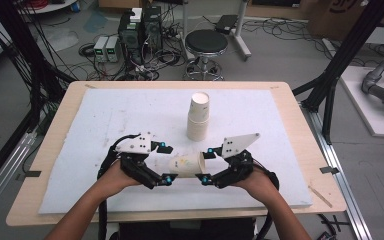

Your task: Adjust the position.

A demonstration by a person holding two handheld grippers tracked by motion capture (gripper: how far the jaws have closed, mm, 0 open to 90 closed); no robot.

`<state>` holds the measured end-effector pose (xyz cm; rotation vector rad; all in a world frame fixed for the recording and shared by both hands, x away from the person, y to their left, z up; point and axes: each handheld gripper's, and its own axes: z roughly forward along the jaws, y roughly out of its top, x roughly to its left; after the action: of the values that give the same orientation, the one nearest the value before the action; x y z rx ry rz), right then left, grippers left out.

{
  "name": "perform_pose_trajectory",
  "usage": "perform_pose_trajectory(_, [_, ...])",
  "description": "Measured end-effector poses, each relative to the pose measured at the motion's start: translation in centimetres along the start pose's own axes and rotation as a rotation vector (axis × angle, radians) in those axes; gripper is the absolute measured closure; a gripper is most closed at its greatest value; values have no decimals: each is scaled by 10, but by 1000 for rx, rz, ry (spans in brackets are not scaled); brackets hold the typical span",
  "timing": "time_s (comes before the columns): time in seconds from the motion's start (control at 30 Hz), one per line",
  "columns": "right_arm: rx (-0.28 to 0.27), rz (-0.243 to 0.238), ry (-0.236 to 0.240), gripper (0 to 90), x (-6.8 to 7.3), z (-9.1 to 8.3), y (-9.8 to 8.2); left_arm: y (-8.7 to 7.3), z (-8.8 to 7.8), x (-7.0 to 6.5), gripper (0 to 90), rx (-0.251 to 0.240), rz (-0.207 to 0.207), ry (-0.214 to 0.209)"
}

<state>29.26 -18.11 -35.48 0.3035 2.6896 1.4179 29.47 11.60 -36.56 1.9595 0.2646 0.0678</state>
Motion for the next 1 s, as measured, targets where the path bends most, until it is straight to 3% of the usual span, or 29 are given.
perform_pose_trajectory(0.13, [56, -22, -3, 338, 0, 5, 6, 3, 2, 0, 150, 30, 13, 3])
perform_pose_trajectory(0.83, [195, -80, -7, 330, 2, 18, 26, 6, 9, -2, 152, 139, 72, -2])
perform_pose_trajectory(1.0, [264, -111, -20, 329, 3, 24, 31, 5, 11, -2, 152, 167, 80, -3])
